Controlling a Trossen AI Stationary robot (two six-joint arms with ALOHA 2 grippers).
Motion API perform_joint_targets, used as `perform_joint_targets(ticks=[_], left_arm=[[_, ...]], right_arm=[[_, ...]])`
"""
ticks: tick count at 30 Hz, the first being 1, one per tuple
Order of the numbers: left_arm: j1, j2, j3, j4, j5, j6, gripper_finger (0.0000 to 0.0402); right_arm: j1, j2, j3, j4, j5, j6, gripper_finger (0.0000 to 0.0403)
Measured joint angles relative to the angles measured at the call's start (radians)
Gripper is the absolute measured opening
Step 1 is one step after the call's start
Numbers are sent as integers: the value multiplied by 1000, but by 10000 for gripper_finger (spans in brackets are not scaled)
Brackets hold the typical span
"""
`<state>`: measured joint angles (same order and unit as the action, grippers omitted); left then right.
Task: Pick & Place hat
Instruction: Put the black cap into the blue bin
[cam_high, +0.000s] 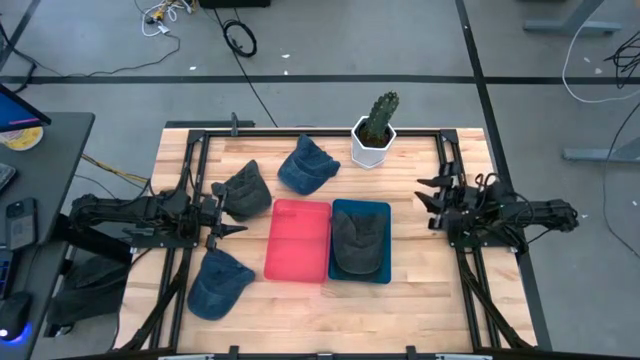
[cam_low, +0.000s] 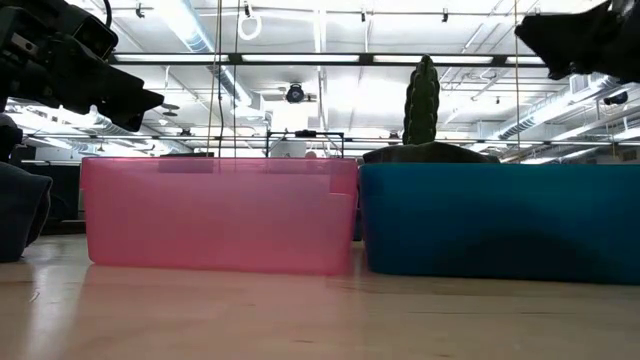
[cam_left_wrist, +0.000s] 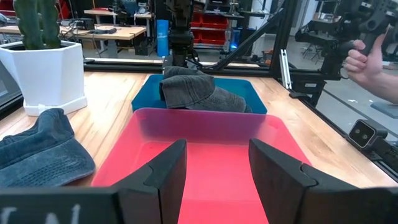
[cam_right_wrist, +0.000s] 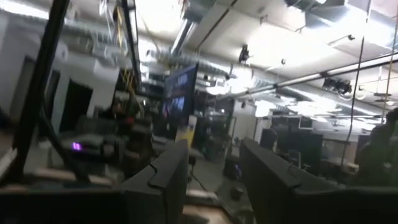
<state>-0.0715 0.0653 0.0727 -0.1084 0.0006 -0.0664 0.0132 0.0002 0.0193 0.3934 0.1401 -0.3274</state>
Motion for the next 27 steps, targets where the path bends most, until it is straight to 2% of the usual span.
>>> perform_joint_targets(ticks=[4,12,18,27], left_arm=[[0,0,0,0,0,0,177],[0,0,0,0,0,-1,177],[0,0,0,0,0,-1,177],[0,0,0,2,0,-1,177]], right_arm=[[0,0,0,-86,-5,-18,149],[0,0,0,-185,-127,58,149],[0,0,0,-393,-149,24,149],[0,5,0,-386,-132,3,149]])
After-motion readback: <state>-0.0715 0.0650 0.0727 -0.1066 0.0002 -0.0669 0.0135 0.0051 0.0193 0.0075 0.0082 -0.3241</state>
